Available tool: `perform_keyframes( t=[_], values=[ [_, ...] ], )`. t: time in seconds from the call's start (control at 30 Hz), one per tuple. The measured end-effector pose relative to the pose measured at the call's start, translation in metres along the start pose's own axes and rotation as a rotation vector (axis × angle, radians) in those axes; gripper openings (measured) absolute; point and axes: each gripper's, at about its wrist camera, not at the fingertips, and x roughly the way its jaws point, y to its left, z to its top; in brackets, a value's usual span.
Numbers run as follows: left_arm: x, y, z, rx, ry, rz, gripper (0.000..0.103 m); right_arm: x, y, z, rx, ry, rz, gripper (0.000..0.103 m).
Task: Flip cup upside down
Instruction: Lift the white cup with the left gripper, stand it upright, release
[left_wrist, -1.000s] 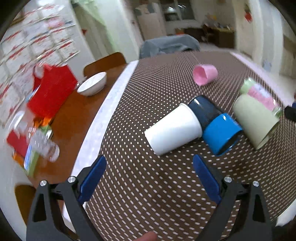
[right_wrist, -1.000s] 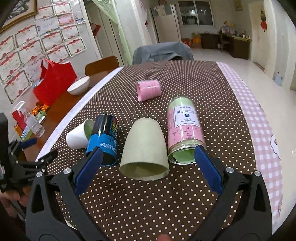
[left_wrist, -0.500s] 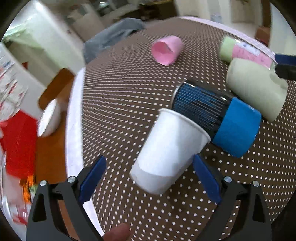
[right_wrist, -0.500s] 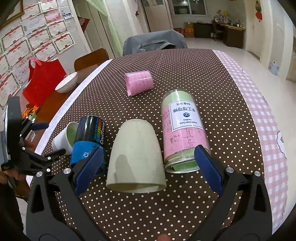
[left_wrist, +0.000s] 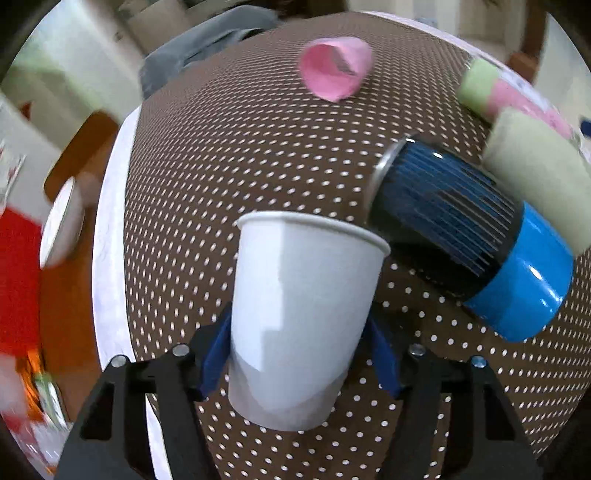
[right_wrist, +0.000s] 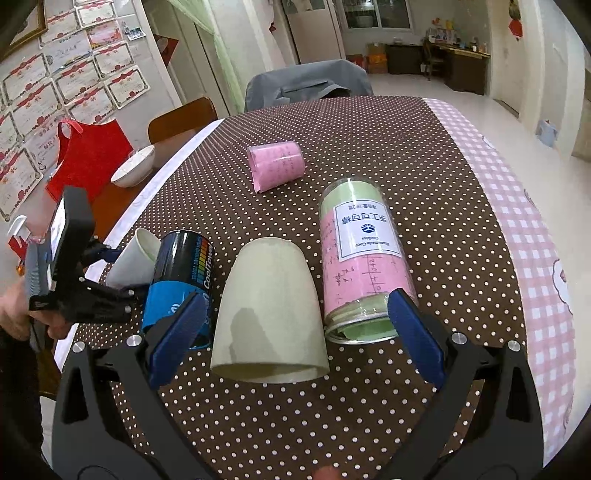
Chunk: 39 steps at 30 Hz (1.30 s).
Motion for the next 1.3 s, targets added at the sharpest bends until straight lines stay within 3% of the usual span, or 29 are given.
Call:
perform_keyframes(
  t=[0.2,0.57,0.8,1.0,1.3],
  values=[
    [-0.016,0.005,-0.026,-0.151,-0.01,0.004,0.065,-0.02,-0.005,-0.009,0.004,-0.024,0.018,0.097],
    [-0.07,-0.026,-0.069,-0.279,-0.092,0.023,0.065,-0.065,-0.019,-0.027,0.015,-0.095,0.052,0.097],
    [-0.105,-0.085,-0.081,-0.283,-0.168,-0.026,0.065,-0.083,-0.048,-0.049,0.062,-0.116,0.055,0.097],
    [-0.117,-0.141,-0.071,-0.282,-0.215,-0.104,0.065,-0.099,-0.066,-0.069,0.109,-0.145,0.067,0.097],
    [-0.106,-0.203,-0.052,-0.273,-0.207,-0.152,0.065,-0.115,-0.084,-0.088,0.149,-0.171,0.091,0.097]
  ],
)
